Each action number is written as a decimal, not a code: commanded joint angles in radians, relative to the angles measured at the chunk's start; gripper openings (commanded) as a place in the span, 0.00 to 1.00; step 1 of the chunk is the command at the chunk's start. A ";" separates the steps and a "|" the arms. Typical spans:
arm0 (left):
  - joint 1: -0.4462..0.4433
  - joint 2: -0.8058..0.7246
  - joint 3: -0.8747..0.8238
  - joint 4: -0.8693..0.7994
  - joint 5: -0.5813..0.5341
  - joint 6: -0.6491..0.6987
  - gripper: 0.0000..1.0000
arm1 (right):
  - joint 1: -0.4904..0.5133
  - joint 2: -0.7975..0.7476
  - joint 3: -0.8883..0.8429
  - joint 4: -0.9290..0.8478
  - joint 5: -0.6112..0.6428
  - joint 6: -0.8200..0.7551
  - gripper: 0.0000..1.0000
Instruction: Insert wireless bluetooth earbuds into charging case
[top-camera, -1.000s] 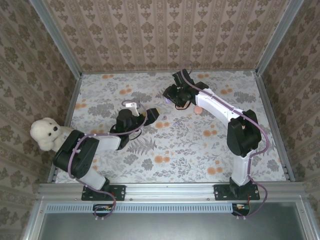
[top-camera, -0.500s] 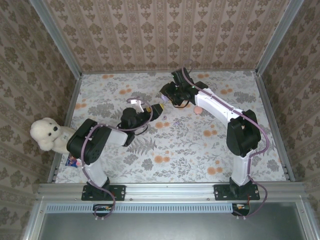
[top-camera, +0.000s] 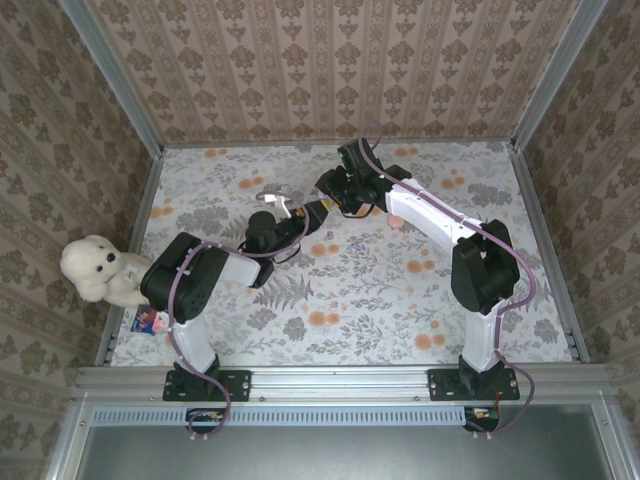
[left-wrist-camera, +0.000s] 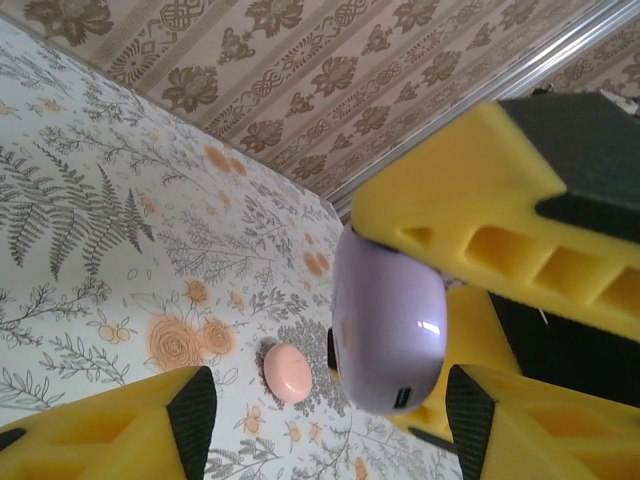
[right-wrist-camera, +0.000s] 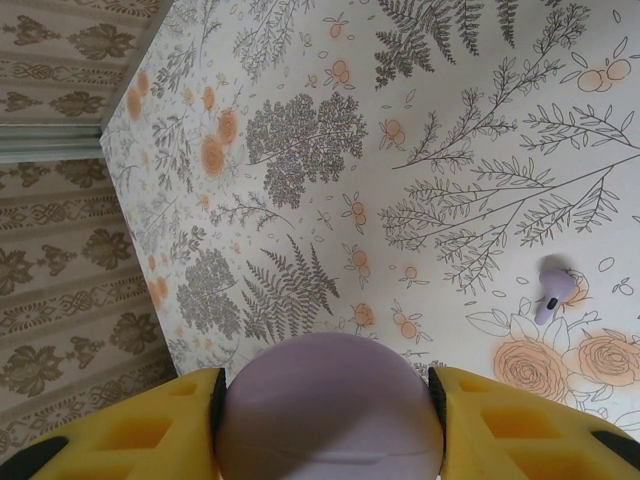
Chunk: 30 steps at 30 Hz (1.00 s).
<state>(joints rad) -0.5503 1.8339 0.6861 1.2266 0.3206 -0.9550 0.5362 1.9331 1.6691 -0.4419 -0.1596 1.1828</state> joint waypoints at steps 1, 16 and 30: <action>-0.005 0.024 0.032 0.045 -0.018 -0.018 0.63 | 0.010 0.014 0.000 0.026 -0.019 0.020 0.44; -0.008 0.050 0.055 0.052 -0.054 -0.026 0.45 | 0.016 0.020 -0.008 0.032 -0.023 0.024 0.44; -0.008 0.068 0.067 0.055 -0.068 -0.032 0.21 | 0.019 0.018 -0.034 0.053 -0.032 0.036 0.44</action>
<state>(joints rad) -0.5632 1.8786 0.7254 1.2625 0.2874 -0.9722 0.5472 1.9480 1.6459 -0.3992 -0.1616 1.2015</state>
